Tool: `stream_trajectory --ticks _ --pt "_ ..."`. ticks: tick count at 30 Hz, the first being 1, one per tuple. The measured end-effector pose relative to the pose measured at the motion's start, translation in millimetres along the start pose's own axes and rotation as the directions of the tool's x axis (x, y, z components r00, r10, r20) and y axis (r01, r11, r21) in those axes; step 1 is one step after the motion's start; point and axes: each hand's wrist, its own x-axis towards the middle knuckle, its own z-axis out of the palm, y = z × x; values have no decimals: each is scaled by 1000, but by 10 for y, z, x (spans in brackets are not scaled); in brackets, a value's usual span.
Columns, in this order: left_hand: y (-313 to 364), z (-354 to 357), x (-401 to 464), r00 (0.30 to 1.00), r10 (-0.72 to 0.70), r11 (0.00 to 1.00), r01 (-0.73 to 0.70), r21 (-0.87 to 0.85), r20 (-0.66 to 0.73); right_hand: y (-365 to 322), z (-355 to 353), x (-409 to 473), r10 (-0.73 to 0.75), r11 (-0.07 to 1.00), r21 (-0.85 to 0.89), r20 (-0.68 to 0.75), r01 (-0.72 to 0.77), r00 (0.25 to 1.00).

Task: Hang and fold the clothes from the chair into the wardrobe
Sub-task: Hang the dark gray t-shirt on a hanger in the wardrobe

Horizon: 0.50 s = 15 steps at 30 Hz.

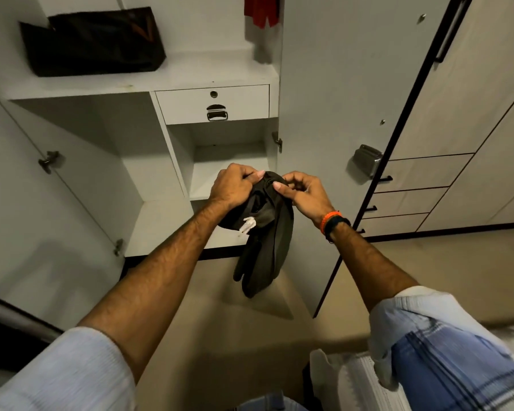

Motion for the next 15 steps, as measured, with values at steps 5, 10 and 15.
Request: stream_trajectory --ticks 5,10,15 --pt "-73 -169 -36 990 -58 985 78 -151 131 65 90 39 66 996 68 -143 -57 987" --pt "-268 -193 -76 994 -95 991 88 97 63 23 63 25 117 988 126 -225 -90 967" --pt "-243 -230 -9 977 87 976 -44 213 -194 36 71 19 157 982 -102 -33 -160 987"
